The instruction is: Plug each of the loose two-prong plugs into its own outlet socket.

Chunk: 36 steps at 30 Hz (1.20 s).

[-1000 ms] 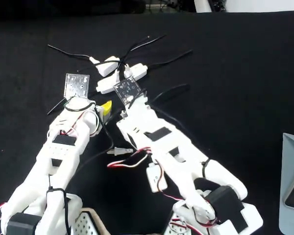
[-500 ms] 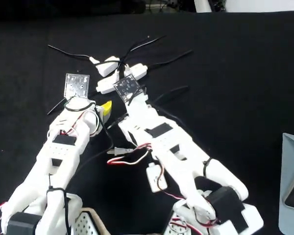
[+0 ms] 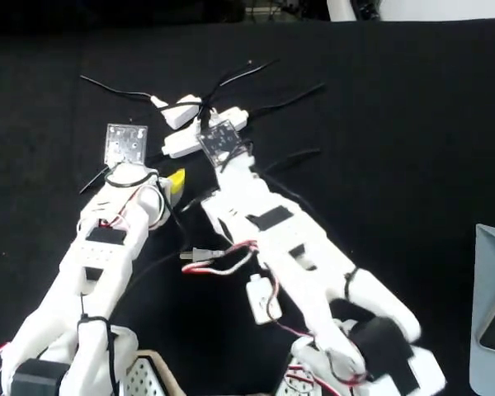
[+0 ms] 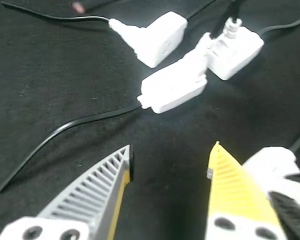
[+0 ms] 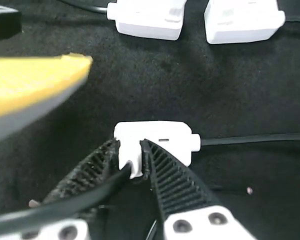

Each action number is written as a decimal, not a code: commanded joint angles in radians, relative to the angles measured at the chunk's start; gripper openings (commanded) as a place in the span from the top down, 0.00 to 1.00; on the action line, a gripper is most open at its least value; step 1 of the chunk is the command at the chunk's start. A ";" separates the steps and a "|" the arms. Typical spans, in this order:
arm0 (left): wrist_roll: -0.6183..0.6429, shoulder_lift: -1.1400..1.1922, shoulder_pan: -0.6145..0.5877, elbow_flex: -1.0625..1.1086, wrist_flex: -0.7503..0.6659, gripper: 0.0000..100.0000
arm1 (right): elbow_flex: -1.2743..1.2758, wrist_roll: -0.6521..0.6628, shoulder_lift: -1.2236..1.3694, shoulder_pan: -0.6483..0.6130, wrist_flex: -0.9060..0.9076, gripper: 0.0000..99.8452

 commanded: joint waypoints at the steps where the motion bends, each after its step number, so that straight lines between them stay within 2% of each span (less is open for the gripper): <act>1: 0.009 -0.017 -0.044 -0.042 -0.009 0.75 | 0.050 -0.011 -0.110 0.023 -0.066 0.99; 7: 0.009 -0.017 -0.054 -0.042 -0.009 0.75 | 0.079 -0.012 -0.143 0.021 -0.098 0.99; 11: 0.009 -0.017 -0.054 -0.044 -0.009 0.75 | 0.074 -0.014 -0.070 0.021 -0.183 0.99; 15: 0.009 -0.017 -0.054 -0.044 -0.009 0.75 | 0.039 -0.012 0.005 0.020 -0.192 0.99; 24: 0.009 -0.017 -0.054 -0.044 -0.009 0.75 | -0.074 -0.021 0.030 0.020 -0.015 0.99; 36: 0.009 -0.017 -0.054 -0.042 -0.009 0.75 | -0.208 -0.054 0.148 0.020 0.037 0.99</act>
